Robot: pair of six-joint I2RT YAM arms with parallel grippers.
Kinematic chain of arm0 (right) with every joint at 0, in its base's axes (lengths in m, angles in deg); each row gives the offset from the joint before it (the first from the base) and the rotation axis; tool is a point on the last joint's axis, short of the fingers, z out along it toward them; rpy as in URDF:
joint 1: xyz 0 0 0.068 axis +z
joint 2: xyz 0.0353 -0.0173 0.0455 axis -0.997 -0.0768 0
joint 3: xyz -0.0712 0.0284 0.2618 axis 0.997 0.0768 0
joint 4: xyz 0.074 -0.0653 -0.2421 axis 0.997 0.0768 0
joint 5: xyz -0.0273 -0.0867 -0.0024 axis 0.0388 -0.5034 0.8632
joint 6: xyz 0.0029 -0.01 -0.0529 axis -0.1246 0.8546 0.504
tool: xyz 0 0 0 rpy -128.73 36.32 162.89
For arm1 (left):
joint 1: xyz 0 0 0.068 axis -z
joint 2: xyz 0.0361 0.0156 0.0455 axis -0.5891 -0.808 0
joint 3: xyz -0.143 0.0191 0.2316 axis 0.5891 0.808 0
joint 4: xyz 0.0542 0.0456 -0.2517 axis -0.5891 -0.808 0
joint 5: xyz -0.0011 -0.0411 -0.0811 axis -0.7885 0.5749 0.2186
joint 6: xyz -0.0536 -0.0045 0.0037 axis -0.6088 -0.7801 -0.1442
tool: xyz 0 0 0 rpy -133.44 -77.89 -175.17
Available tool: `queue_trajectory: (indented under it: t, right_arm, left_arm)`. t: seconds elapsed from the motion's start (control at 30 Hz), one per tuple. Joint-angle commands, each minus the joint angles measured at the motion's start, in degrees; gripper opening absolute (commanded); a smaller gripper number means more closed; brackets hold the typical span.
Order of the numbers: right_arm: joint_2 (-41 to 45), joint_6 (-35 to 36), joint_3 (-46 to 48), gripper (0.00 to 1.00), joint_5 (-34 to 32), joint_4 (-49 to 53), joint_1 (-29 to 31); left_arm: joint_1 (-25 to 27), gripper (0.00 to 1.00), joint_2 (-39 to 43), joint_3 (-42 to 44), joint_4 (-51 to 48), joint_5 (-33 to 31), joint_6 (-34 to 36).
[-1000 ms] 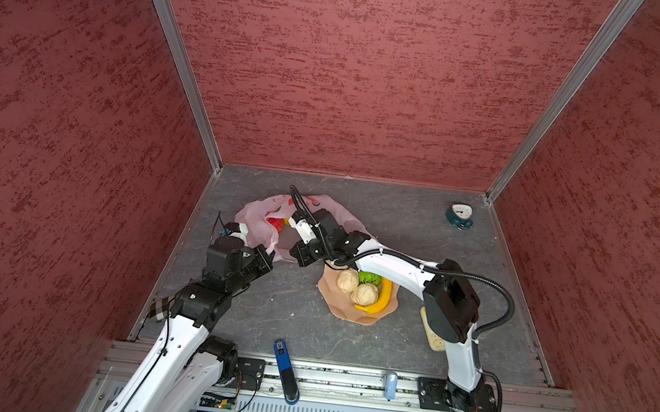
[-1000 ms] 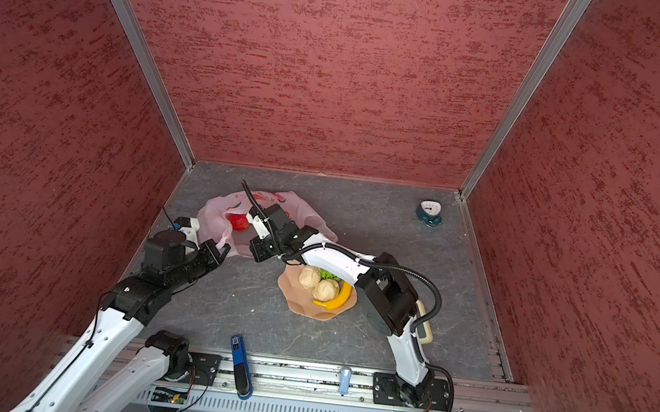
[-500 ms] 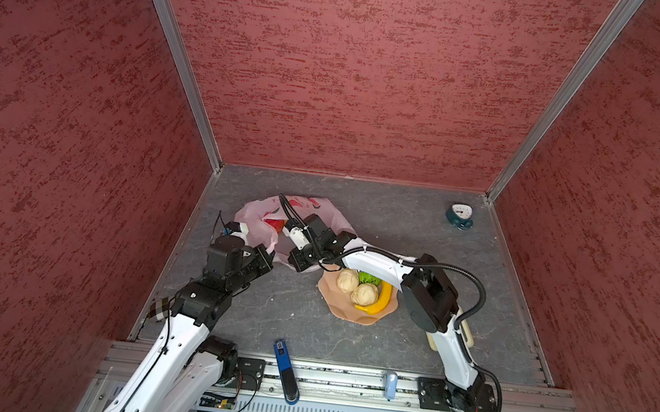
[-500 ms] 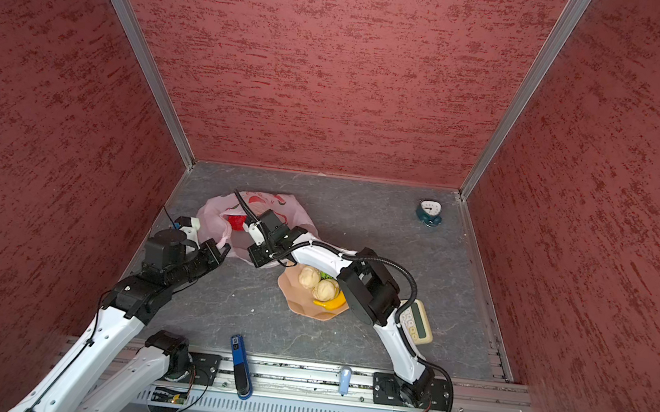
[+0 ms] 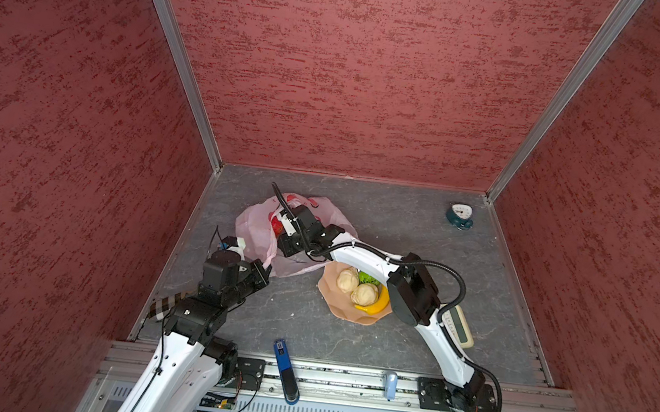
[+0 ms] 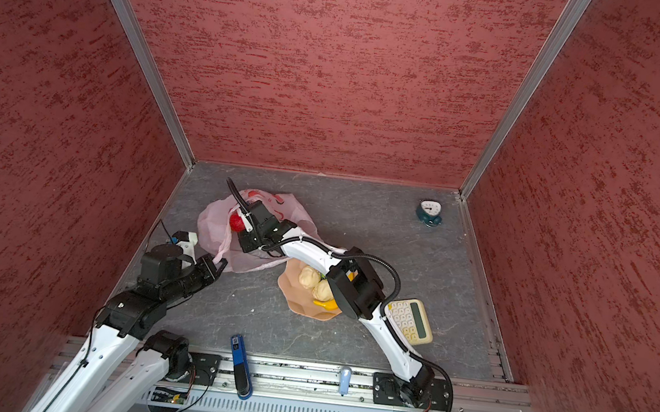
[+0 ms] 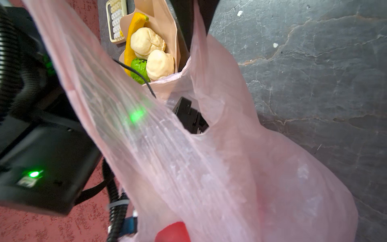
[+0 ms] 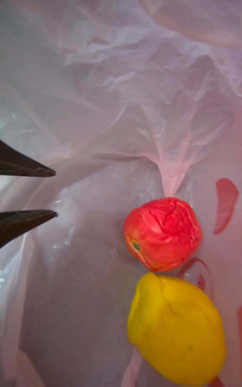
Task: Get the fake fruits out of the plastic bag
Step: 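Reach the right gripper back into the bag toward the red and yellow fruits, then close the right gripper on the yellow lemon inside the bag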
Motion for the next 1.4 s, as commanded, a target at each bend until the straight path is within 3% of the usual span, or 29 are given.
queue_trajectory:
  t: [0.0,0.23,0.43,0.67,1.07,1.37]
  right_arm:
    - [-2.2,-2.9,-1.8,0.39,-7.4,-5.7,0.0]
    - [-6.1,-4.8,-6.9,0.64,-11.6,-5.8,-0.6]
    - [-7.4,-8.3,-7.3,0.75,-10.7,-7.7,-1.5]
    - [-8.2,-13.9,-7.4,0.79,-9.4,-9.8,-2.7]
    - [-9.8,-23.1,-7.4,0.79,-14.1,-14.8,-4.6]
    - [-13.4,-25.6,-12.8,0.82,-13.4,-13.7,-5.0]
  left_arm:
    - [-0.2,0.07,1.4,1.3,-1.3,1.0,-0.6]
    - [-0.3,0.07,3.2,2.6,-1.6,1.9,-0.2]
    - [-0.2,0.07,3.7,3.4,-1.0,2.7,0.5]
    - [-0.3,0.06,3.5,4.4,0.0,4.3,0.9]
    - [-0.3,0.06,4.8,6.1,2.7,7.9,1.6]
    - [-0.4,0.06,5.3,5.3,5.5,13.3,4.1]
